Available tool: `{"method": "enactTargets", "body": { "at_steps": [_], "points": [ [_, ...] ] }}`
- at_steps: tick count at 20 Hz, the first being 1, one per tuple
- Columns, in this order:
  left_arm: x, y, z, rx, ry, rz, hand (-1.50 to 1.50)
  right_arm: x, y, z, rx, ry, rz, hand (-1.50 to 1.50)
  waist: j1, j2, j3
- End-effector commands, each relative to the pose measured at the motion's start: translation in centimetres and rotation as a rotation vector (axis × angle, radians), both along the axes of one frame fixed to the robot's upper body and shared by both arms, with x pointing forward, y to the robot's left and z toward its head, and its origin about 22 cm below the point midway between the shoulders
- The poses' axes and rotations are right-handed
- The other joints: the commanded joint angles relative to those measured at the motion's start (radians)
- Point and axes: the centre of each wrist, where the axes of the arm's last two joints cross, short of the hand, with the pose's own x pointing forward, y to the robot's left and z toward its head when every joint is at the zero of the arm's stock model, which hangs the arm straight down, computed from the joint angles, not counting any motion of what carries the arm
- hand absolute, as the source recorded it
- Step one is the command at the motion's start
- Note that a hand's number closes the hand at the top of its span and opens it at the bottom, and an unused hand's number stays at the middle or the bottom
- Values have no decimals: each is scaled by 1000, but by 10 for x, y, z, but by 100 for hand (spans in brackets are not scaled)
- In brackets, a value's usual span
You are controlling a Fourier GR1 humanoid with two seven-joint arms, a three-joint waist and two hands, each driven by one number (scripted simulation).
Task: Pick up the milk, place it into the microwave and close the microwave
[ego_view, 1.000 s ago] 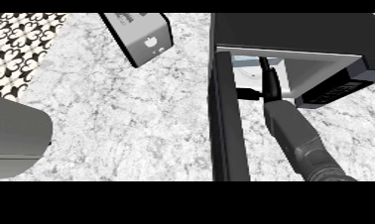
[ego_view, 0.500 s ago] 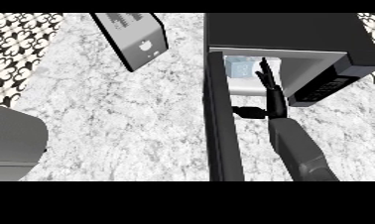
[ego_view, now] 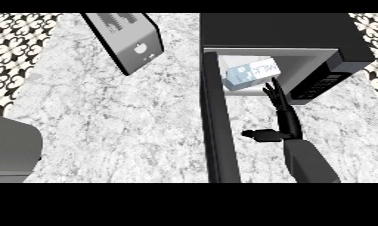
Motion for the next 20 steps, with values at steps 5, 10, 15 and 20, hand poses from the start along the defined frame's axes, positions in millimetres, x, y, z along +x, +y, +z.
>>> {"method": "enactTargets", "body": {
  "at_steps": [5,10,15,20],
  "points": [
    [17,-11,-9,-4,21,-49,-150,-50,-47,-14,41,-30,-25,-150,-25,0,0],
    [27,-29,-22,34,48,-215,-150,-66,-87,-5,17,-70,-66,150,-25,3,1],
    [49,-35,-19,141,70,-301,150,-114,-127,-7,37,-6,-101,-150,-25,5,2],
    [85,-76,-13,207,24,-365,150,-134,-163,10,55,-40,-161,-150,-30,6,3]
  ]
}}
